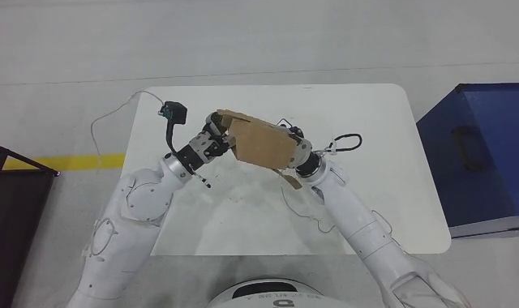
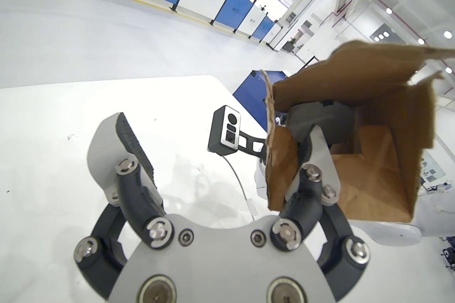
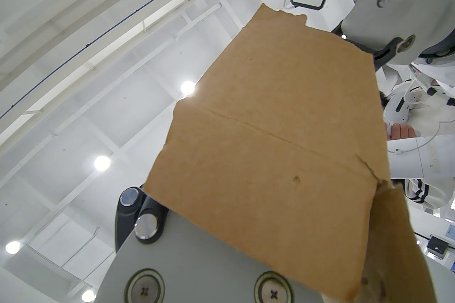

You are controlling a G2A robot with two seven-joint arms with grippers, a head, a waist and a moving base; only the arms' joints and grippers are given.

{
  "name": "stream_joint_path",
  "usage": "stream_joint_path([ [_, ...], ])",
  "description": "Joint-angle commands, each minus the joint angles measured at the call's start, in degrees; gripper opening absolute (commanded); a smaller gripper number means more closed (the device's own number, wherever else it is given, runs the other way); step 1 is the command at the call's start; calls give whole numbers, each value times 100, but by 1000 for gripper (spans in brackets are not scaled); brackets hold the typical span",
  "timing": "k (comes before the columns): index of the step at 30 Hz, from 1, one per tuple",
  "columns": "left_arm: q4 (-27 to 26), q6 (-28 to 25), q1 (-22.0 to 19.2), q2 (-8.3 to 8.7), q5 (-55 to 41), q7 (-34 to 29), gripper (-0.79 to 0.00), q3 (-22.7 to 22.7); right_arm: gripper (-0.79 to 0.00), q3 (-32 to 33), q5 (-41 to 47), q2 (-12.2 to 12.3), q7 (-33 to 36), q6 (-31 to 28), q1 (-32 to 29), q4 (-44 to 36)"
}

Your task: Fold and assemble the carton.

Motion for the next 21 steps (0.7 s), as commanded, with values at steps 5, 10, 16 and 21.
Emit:
stream_joint_path([
  [5, 34, -194, 118, 21, -689, 206, 0, -380, -785, 97, 183, -11, 155, 52, -45, 13],
  [10, 179, 39, 151, 25, -786, 356, 0, -569, -785, 101, 467, -43, 526, 293, -27, 131],
  [16, 319, 268, -99, -11, -556, 307, 0, -291, -785, 9, 713, -118, 894, 466, 99, 492],
  [21, 195, 221, -338, -49, -403, 187, 0, 36, -785, -9, 752, -156, 1033, 477, 143, 677],
])
